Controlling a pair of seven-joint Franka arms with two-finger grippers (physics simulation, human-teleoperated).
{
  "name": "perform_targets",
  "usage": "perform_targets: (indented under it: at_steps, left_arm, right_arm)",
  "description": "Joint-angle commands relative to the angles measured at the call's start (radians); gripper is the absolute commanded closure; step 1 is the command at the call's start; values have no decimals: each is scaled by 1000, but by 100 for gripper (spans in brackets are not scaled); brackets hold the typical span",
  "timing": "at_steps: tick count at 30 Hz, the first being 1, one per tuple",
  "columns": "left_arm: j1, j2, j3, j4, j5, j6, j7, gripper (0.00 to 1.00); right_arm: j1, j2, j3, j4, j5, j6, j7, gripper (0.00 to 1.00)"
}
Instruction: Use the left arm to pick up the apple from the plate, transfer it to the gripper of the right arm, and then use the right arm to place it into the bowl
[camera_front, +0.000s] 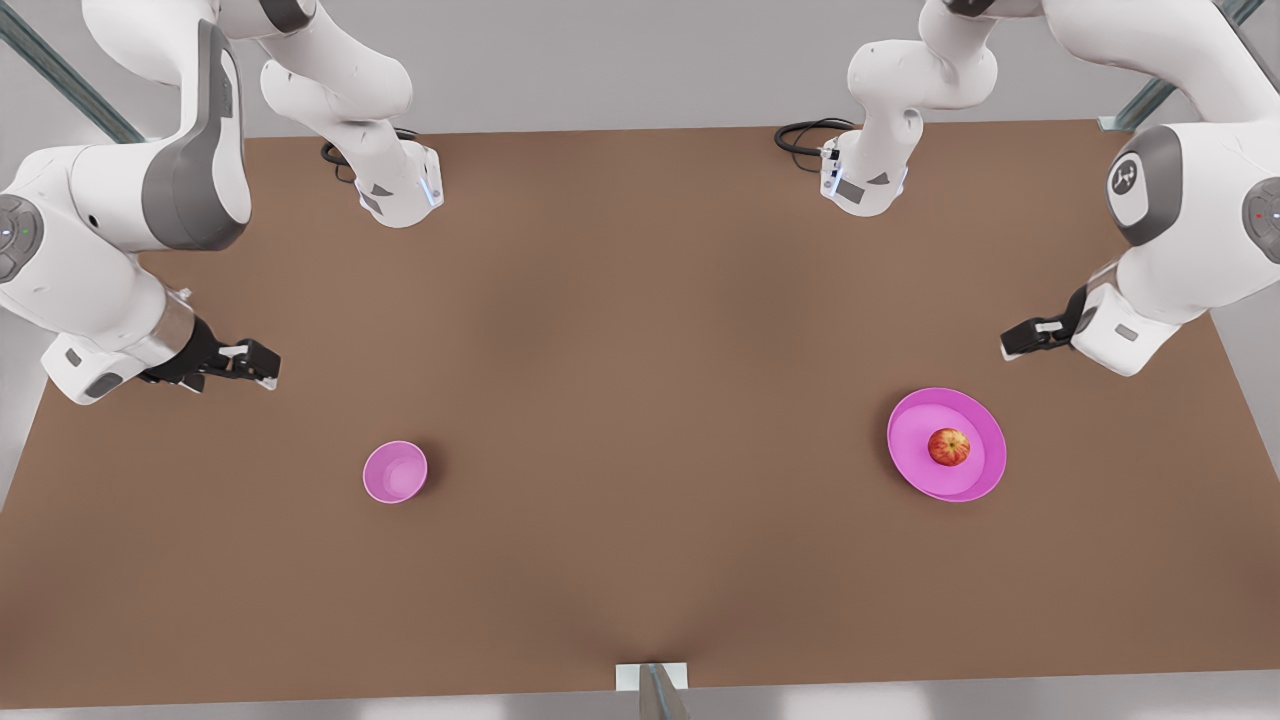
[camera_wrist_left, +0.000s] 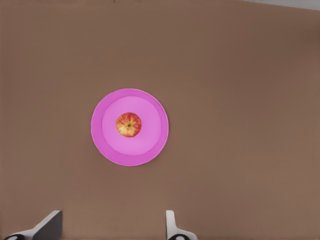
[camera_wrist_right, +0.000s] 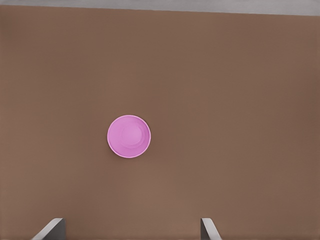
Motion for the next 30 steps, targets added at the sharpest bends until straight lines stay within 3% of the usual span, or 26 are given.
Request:
perform_targets:
  at_steps: [1, 4, 8, 11, 22, 26, 30]
  left_arm:
    - [0, -1, 0, 1, 2, 7, 76, 0]
    - [0, 27, 0, -30, 0, 56, 70, 0]
    - [27, 11, 5, -367, -6, 473, 68, 0]
    - [41, 43, 5, -509, -15, 686, 67, 0]
    - [73, 271, 3, -553, -46, 948, 59, 0]
    - [58, 304, 3, -636, -46, 1076, 46, 0]
    - [59, 332, 3, -631, -48, 1087, 39, 0]
  right_arm:
    - [0, -1, 0, 0, 0, 2, 2, 0]
    - [-1, -1, 0, 0, 2, 2, 2, 0]
    - [-1, -1, 0, 0, 2, 2, 2, 0]
    - [-1, -1, 0, 0, 2, 2, 1, 0]
    - [-3, -1, -1, -1, 2, 2, -1, 0]
    - [-3, -1, -1, -1, 2, 2, -1, 0]
    - [-3, -1, -1, -1, 2, 2, -1, 0]
